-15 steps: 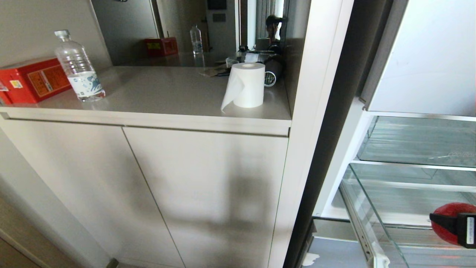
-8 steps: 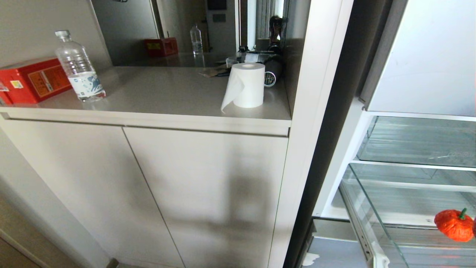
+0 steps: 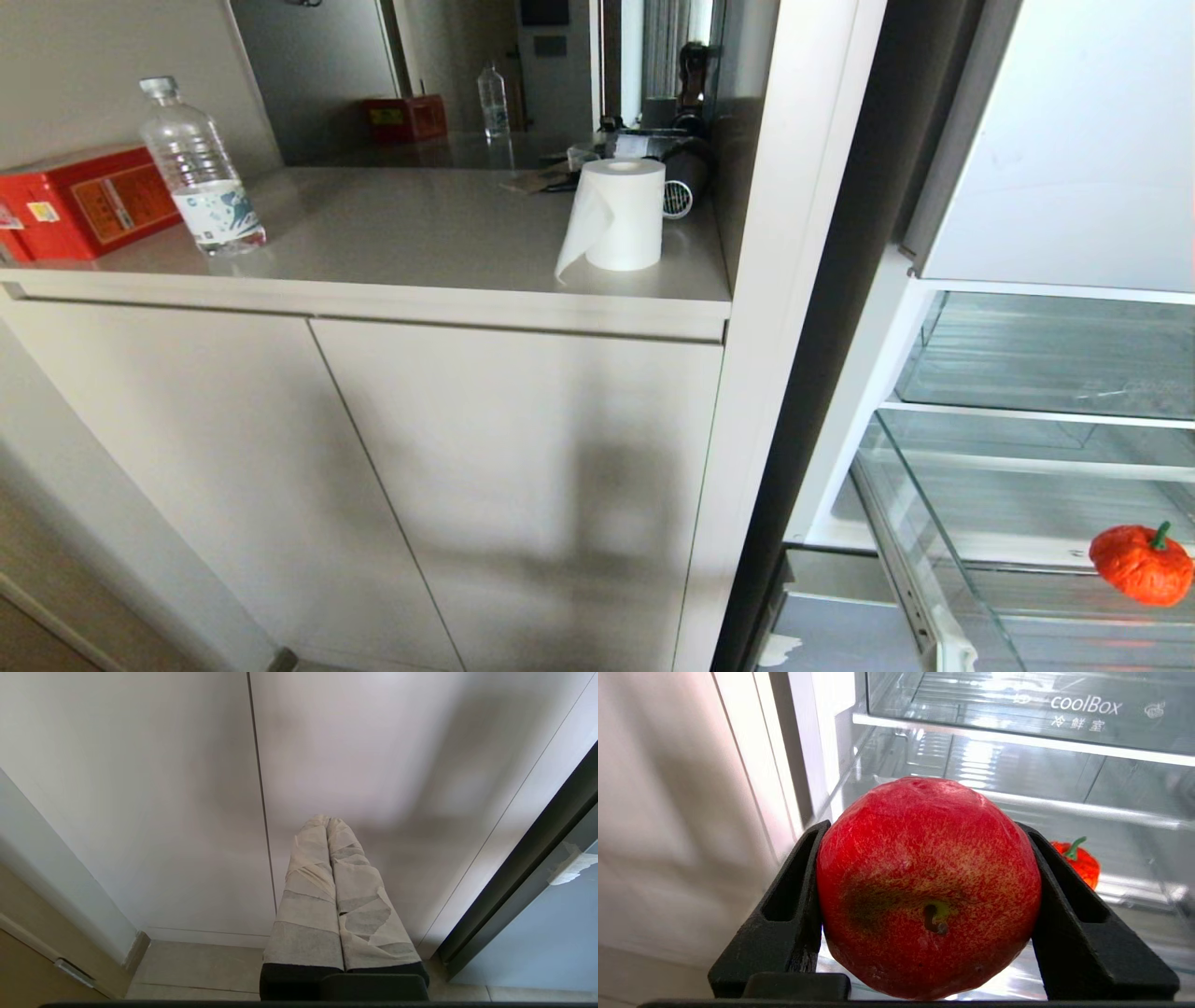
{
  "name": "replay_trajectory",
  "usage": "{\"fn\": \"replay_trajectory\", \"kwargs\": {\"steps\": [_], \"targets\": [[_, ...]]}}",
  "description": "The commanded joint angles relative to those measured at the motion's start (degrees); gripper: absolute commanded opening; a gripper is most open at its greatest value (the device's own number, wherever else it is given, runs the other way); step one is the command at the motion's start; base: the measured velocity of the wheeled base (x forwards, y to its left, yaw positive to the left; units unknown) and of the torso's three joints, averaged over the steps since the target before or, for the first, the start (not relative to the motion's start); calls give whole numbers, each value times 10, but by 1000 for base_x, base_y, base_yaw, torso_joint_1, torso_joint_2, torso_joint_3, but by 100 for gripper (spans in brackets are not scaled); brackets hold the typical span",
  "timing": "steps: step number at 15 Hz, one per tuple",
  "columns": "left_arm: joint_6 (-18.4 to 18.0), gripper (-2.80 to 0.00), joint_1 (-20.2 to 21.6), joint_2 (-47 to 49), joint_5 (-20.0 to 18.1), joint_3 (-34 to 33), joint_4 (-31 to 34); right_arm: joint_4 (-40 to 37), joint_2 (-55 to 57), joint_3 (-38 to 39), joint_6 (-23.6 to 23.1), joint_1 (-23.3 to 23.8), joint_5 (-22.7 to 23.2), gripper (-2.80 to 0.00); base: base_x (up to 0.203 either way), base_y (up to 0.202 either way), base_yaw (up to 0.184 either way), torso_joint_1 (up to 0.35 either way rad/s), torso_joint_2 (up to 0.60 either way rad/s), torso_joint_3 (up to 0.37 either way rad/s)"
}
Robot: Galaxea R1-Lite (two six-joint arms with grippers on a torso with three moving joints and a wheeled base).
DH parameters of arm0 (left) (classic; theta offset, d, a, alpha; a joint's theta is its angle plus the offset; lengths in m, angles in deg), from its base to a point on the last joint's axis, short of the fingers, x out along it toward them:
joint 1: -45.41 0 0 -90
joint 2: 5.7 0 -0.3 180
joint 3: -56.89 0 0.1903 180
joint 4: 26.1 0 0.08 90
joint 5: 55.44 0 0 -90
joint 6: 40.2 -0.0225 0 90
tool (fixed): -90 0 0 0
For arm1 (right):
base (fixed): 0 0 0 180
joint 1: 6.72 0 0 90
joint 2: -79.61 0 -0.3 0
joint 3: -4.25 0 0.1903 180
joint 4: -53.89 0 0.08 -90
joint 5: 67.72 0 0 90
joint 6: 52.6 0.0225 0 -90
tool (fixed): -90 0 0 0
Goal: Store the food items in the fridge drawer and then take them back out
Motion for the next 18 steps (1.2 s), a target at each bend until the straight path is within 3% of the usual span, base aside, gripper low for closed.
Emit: {"fn": "replay_trajectory", "kwargs": {"steps": [1,4,7,11,18], "targets": [[0,-280,0,0,0,0,0,23,-10,45,-22,0,1,-280,0,0,0,0,0,0],[0,-280,0,0,0,0,0,42,-13,96,-42,-2,-1,-280,0,0,0,0,0,0],[0,-280,0,0,0,0,0,-47,-61,95,-61,-48,-18,-280,0,0,0,0,0,0],[0,-280,0,0,0,0,0,-81,-164,95,-76,-48,-30,-280,0,0,0,0,0,0],[0,-280,0,0,0,0,0,-98,-169,95,-89,-45,-33,-280,0,0,0,0,0,0]]}}
